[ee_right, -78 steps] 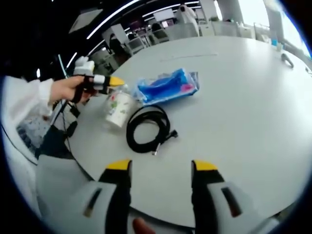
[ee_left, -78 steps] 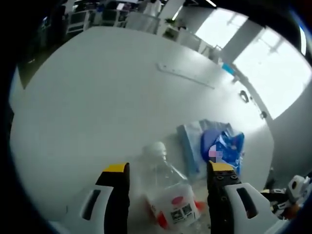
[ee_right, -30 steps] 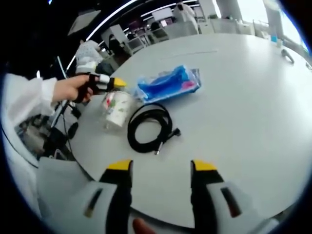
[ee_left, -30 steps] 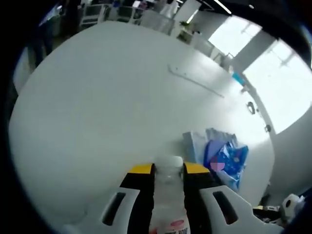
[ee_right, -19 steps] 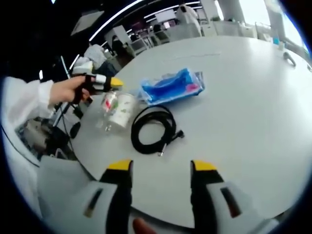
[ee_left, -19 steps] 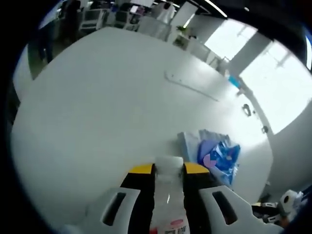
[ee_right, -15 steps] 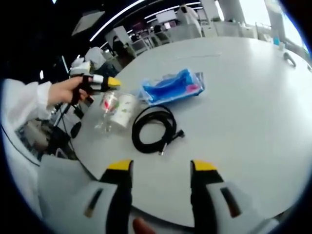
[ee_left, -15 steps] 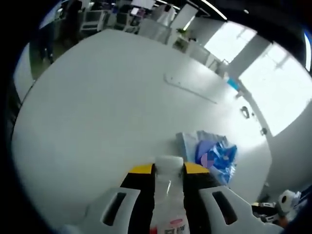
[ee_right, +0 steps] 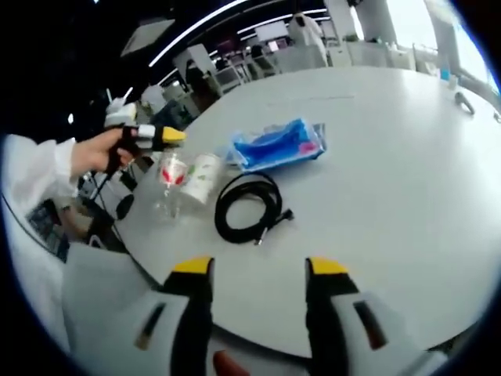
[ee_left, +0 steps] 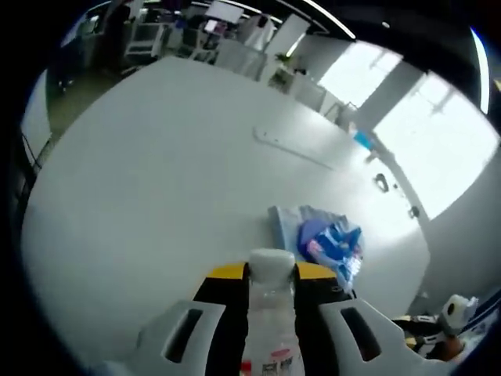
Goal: Arrange the tabletop items into an orderly group along one side of the table until the central work area is clear of visible clutter.
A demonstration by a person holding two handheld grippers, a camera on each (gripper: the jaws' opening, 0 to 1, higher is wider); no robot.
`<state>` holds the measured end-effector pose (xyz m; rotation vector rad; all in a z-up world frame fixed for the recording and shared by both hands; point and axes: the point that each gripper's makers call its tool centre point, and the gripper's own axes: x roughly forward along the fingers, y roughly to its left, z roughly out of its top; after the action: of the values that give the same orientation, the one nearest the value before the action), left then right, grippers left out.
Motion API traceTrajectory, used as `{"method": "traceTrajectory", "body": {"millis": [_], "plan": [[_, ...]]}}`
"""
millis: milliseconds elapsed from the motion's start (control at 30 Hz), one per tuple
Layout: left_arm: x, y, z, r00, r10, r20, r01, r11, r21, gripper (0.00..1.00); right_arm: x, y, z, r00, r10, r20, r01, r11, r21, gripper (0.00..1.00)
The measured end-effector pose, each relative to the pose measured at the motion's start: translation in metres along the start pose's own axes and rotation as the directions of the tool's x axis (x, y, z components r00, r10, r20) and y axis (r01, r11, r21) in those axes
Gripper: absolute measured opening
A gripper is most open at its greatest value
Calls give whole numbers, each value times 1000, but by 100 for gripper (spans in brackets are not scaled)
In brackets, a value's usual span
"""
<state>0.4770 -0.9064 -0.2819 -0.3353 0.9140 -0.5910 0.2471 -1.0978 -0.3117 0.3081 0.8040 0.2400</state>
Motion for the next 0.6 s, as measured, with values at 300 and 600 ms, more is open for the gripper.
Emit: {"method": "traceTrajectory", "body": {"millis": [300, 600], "plan": [[-28, -8, -1, 997, -33, 66, 31, 999, 27, 16, -3, 5, 5, 1000, 6, 20, -6, 1000, -16, 44], [-52, -16, -3, 979, -147, 140, 131, 984, 118, 16, -3, 6, 6, 1000, 9, 19, -9, 1000, -27, 44]]}}
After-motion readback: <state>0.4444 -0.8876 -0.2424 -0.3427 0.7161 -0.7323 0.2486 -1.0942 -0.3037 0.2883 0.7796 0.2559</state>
